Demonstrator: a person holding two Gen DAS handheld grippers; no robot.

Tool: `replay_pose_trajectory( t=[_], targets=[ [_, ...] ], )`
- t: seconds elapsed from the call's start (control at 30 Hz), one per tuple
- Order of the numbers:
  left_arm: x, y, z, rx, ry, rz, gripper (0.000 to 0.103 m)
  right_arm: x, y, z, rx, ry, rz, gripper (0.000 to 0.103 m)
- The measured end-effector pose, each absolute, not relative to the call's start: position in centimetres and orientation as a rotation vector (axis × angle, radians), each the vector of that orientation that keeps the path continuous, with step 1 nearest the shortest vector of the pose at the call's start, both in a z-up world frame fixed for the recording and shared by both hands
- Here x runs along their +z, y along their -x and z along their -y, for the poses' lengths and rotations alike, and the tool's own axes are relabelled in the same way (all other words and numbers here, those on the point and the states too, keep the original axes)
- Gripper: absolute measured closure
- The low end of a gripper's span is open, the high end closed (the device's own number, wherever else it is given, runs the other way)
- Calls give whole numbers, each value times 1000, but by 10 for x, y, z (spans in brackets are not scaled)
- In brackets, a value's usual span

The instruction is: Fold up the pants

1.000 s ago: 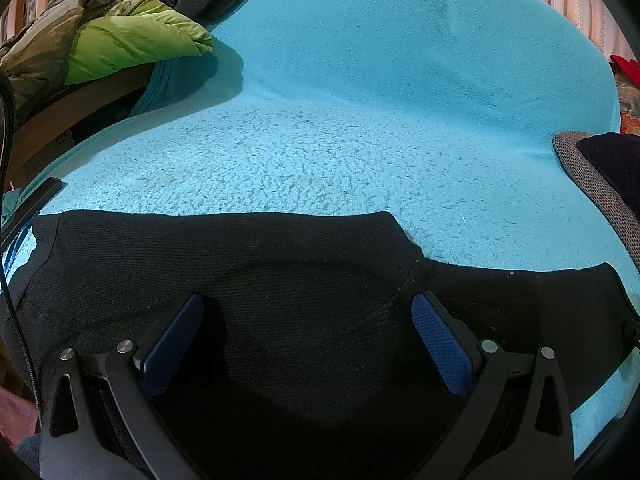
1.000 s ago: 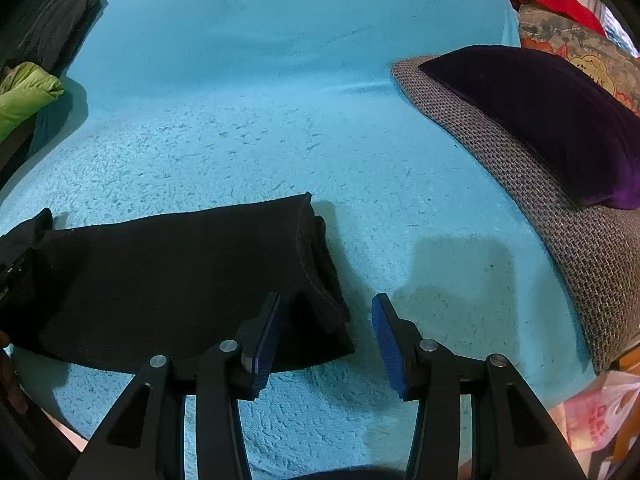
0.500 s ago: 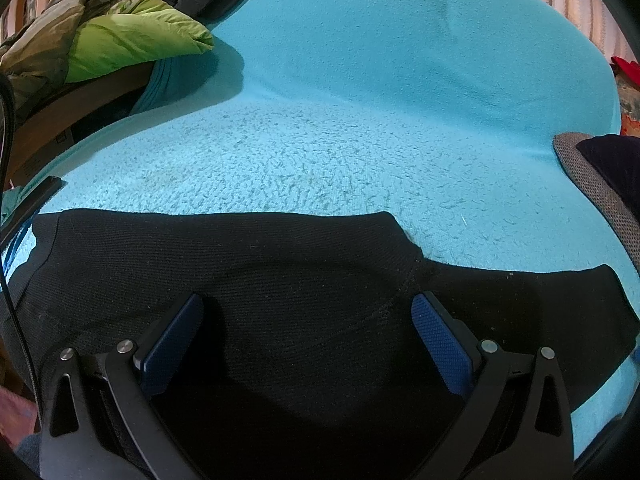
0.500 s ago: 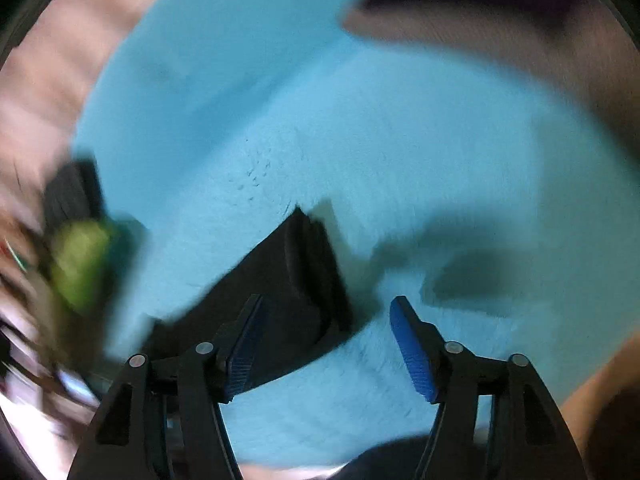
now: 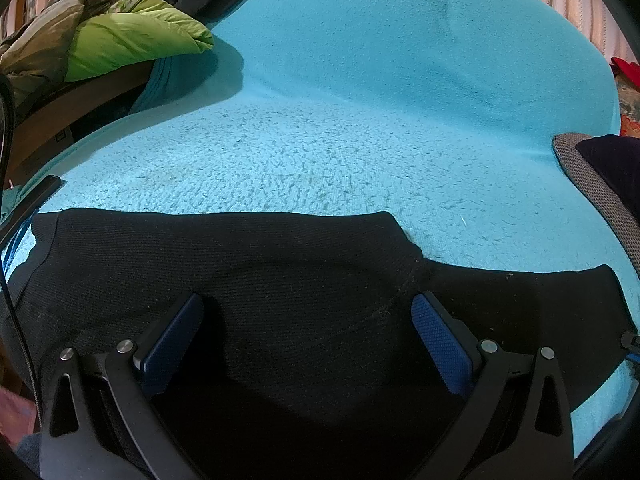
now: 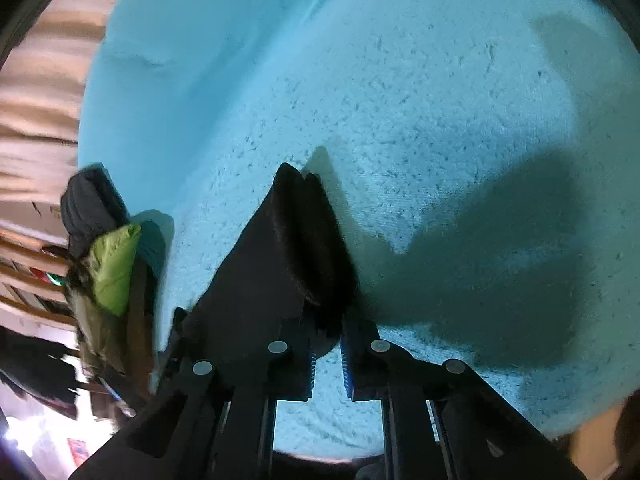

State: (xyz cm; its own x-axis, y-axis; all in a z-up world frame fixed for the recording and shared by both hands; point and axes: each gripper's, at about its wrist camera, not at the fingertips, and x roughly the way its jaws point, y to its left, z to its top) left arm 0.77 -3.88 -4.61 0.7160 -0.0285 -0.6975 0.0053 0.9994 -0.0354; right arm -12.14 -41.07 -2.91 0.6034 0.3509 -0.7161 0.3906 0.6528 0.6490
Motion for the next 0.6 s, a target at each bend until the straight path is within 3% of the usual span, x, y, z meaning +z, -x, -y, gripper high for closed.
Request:
replay_pose_trajectory(
  t=[0.4,0.6],
  targets=[
    [-46,-8,37,-23,42,-774,0,27,119,293,-87,-63,-859,95],
    [-19,-2,9,-46,184,-695,0,31,120,262,7,-42,-822,95]
  ],
)
